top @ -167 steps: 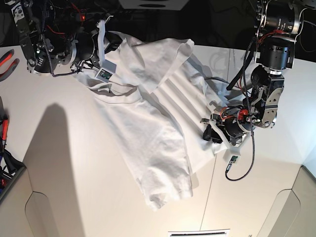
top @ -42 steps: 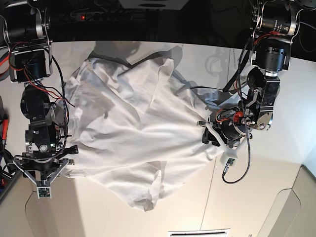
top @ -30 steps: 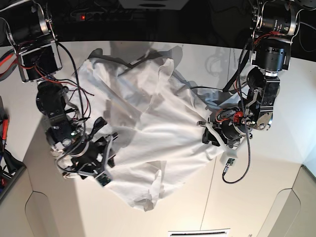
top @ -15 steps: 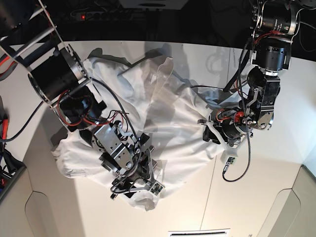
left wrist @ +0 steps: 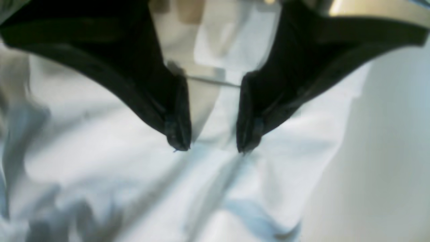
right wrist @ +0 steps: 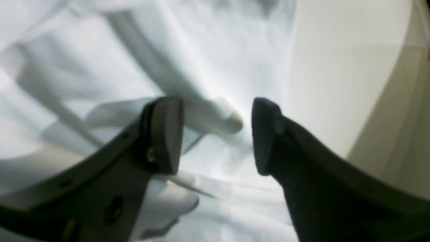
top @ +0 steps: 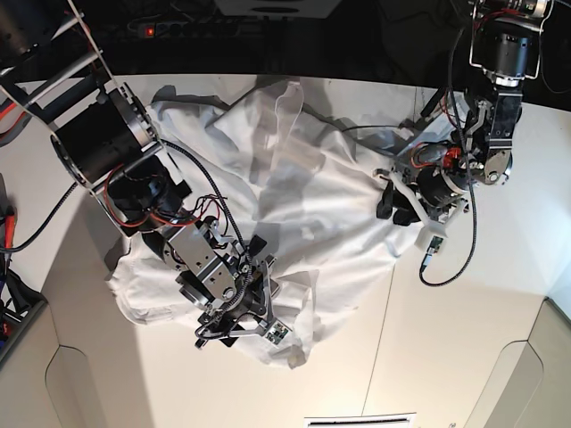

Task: Layout the t-shirt on the table in an organized manner, then fold the t-shirt properly
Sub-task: 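Move the right gripper back onto the shirt and grasp fabric, then lift the held fabric with the left gripper and pull it away from the right gripper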

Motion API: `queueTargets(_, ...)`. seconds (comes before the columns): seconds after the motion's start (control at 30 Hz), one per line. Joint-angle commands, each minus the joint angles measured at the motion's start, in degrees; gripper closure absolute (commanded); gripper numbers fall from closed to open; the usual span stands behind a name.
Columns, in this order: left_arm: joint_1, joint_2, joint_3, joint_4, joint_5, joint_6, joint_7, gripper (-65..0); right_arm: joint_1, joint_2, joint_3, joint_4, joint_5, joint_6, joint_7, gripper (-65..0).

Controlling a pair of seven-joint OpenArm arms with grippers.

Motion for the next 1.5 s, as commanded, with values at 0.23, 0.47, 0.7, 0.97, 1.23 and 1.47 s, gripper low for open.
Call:
queueTargets(0.23,5.86,-4.20,0.04,17.94,-1.53,0.13,-0.42,-26.9,2.23,-0.37,0.22,0.81,-0.09,-0.66,1.55,-32.5)
queueTargets(0.47,4.44,1.57,0.04,23.56,-6.08,-0.81,0.17,-25.0,2.23,-0.68,0.24,0.81,-0.09,-0.90,1.57,-32.5)
queueTargets(0.7,4.13,8.26,0.07,19.78,-6.62,-1.16,-0.11,-5.1,2.23,-0.70,0.24,0.81,-0.09,-1.53,2.21,-32.5)
queueTargets(0.97,1.57,12.74,0.55,7.48,-9.46,-1.46,-0.33,-4.4,2.25,-0.68,0.22,0.81,-0.09,-1.57,2.23,-32.5)
queueTargets(1.23,1.92,11.87,11.26,7.19,-8.90,-2.03,6.75,-2.5,2.25,-0.68,0.24,0.81,-0.09,-1.55,2.23,-32.5)
queueTargets(1.47,1.92,10.27,19.82,7.19,-7.37,-2.03,7.48,-2.6,2.23,-0.61,0.22,0.81,-0.11,-1.51,2.19,-32.5)
